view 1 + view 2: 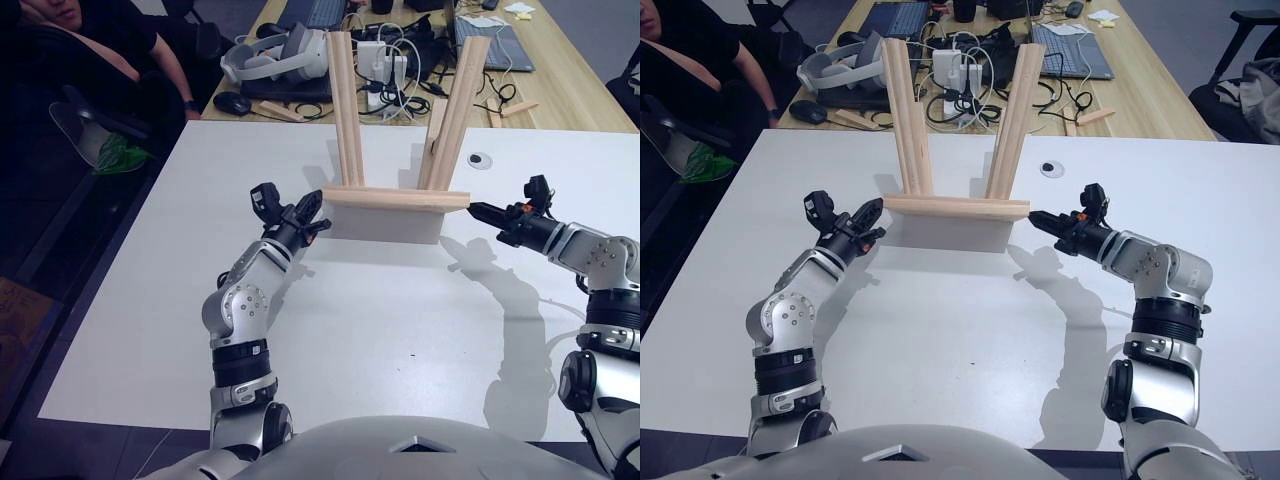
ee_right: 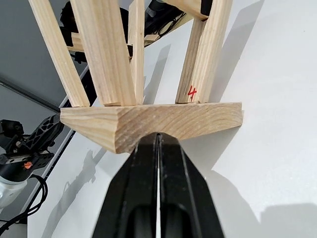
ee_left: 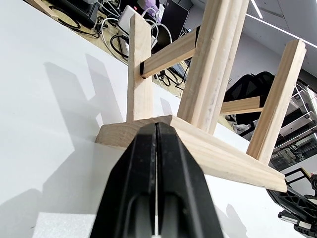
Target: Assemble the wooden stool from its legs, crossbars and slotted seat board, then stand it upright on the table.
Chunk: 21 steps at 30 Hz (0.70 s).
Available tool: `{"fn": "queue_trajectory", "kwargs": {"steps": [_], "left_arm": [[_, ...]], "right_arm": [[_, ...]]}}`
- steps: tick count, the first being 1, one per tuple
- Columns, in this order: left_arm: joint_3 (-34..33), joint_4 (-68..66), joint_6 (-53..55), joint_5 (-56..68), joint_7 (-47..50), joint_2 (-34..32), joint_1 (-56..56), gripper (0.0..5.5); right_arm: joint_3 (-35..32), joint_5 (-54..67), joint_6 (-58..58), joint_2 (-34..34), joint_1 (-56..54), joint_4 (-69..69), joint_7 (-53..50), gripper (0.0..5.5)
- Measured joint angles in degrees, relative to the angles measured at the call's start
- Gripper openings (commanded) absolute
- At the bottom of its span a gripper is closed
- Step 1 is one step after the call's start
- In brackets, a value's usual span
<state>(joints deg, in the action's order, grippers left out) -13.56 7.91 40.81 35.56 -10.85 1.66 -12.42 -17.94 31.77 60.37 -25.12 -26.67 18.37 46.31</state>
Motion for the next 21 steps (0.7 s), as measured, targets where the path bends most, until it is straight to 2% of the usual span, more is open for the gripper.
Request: {"fn": "queue_trajectory", "kwargs": {"steps": [21], "left_arm": [[0.07,2.2,-1.7,4.04,-0.75,-1.59,-0.32,0.03]], "right_arm": [[-1.88,2.02,3.99,0.35,0.28,-5.25,-0.07,0.0]]}}
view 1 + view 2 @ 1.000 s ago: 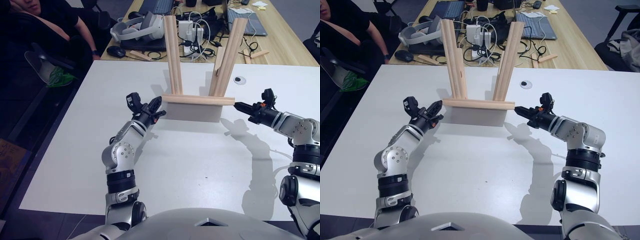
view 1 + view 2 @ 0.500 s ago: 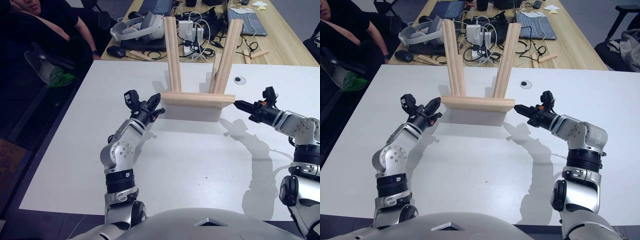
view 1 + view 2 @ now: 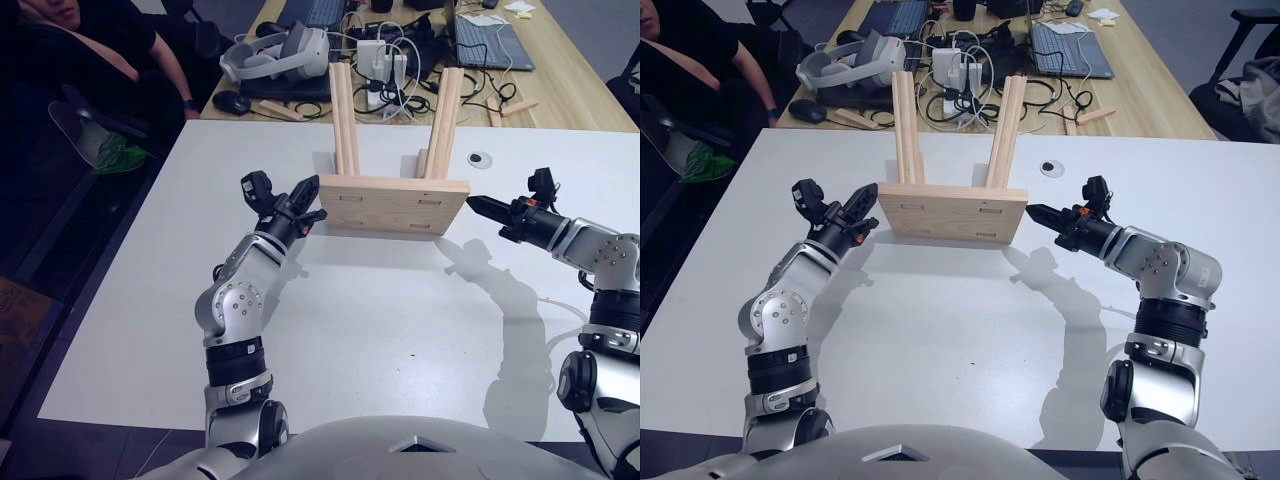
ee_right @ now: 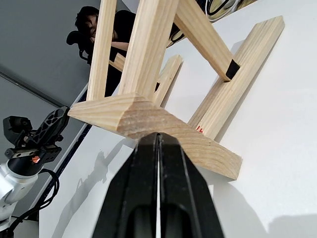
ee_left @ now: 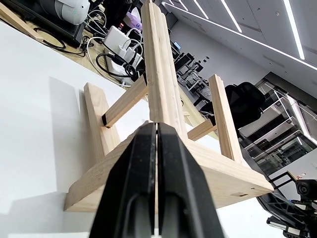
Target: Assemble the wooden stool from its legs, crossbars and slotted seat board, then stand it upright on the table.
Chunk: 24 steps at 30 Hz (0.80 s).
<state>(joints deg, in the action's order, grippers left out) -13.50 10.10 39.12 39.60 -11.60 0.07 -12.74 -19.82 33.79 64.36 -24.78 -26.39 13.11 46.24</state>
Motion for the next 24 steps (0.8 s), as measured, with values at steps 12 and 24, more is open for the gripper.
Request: {"fn": "queue_trajectory", "kwargs": {"steps": [12,24], "left_arm": [[0.0,2.59,0.03,0.35,0.0,-1.95,2.01,0.03],[-0.19,11.84,4.7,6.75,0.77,-6.82,9.32,0.03]], "right_arm": [[-1.87,1.51,5.45,1.97,4.61,-9.13,-0.59,0.0],[-6.77,7.52,15.63,3.74,12.82,-22.68,-2.18,0.0]]}}
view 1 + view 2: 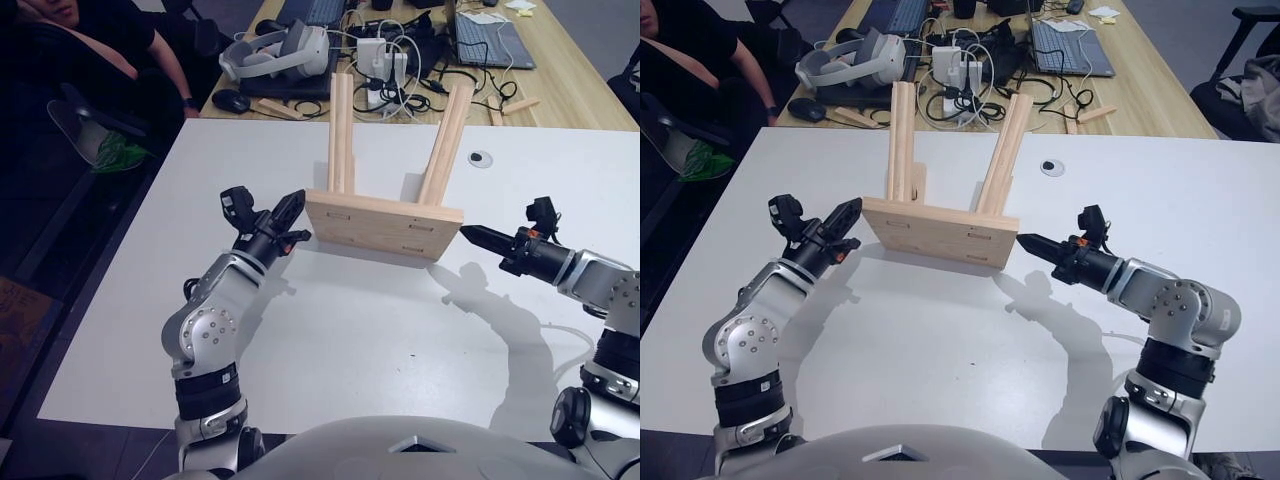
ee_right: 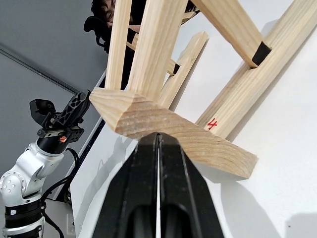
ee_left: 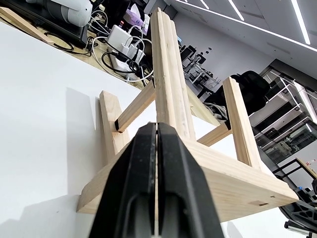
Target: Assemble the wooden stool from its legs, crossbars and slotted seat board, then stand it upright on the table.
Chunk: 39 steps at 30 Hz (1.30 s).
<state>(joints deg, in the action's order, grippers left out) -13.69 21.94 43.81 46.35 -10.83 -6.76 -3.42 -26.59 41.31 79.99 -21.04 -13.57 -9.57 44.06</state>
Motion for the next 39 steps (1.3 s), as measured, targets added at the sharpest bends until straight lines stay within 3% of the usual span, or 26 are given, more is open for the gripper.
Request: {"fn": "queue_trajectory", "kwargs": {"steps": [8,11,17,22,28,31,35,39], "left_arm": [[-0.41,3.89,5.37,7.57,0.37,-5.06,2.62,0.03],[3.56,6.29,10.57,15.81,-3.55,-5.09,2.21,0.03],[-4.38,5.98,11.11,18.38,-5.23,-14.22,6.53,0.03],[-8.37,2.59,7.85,20.65,-2.13,-15.34,1.75,0.03],[2.92,-17.16,5.39,-3.89,12.99,-14.92,-9.93,0.03],[4.66,-23.89,5.21,-9.81,15.23,-14.55,-12.45,0.03],[8.84,-26.4,7.46,-11.5,9.38,-12.86,-12.27,0.03],[10.96,-24.92,9.09,-12.17,3.99,-12.98,-10.2,0.03]], "right_arm": [[-3.28,1.74,2.6,-0.75,2.47,-3.81,-0.28,0.0],[-1.55,6.92,1.94,0.16,1.81,-4.11,1.93,0.0],[-2.47,6.92,-2.16,-4.97,4.37,-1.33,1.5,0.0],[-2.91,7.17,-4.7,-8.34,5.33,0.52,1.28,0.0],[7.85,-1.63,-9.89,-6.43,0.93,4.74,-9.41,0.0],[10.25,-4.78,-10.8,-3.86,-1.76,6.62,-14.77,0.0],[14.86,-6.57,-10.55,0.75,-2.84,7.27,-19.17,0.0],[22.86,-9.24,-11.25,-2.47,-2.37,5.28,-17.21,0.0]]}}
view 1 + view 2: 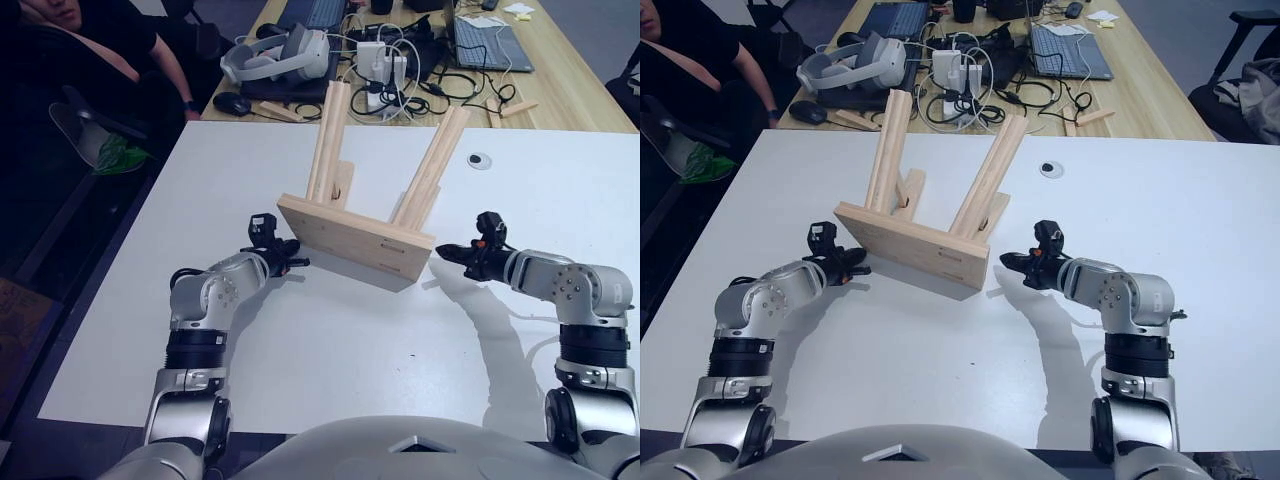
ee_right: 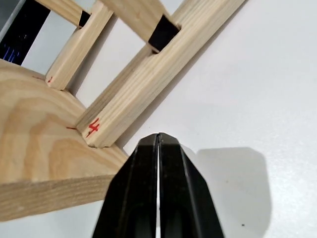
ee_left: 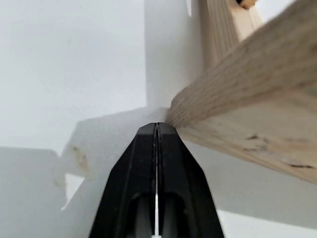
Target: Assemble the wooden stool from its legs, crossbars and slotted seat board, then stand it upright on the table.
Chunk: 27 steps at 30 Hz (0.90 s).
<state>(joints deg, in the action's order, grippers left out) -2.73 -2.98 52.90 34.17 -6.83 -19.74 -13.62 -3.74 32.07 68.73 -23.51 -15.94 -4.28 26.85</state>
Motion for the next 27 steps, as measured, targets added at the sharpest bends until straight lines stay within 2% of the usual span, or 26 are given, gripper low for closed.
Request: {"fn": "queue_trajectory", "kwargs": {"steps": [4,7,15,20,27], "left_arm": [[0.67,1.69,0.51,-0.94,-3.21,-0.03,1.24,0.03],[1.66,3.15,0.86,-1.05,-6.24,-0.11,2.31,0.03],[2.63,9.0,2.76,-0.88,-10.25,1.12,4.68,0.03],[2.42,9.19,3.28,-1.0,-10.27,2.11,5.94,0.03],[2.3,9.19,3.99,-1.99,-9.62,3.92,6.07,0.03]], "right_arm": [[8.5,-5.4,-5.17,-9.75,2.56,-1.31,6.2,0.0],[9.21,-6.63,-7.87,-14.0,2.44,1.01,10.77,0.0],[2.38,-1.3,-4.21,-14.56,0.05,10.81,17.23,0.0],[3.32,0.09,-3.4,-17.89,1.11,13.09,23.85,0.0],[6.37,-2.61,-5.26,-18.09,1.79,13.76,23.77,0.0]]}}
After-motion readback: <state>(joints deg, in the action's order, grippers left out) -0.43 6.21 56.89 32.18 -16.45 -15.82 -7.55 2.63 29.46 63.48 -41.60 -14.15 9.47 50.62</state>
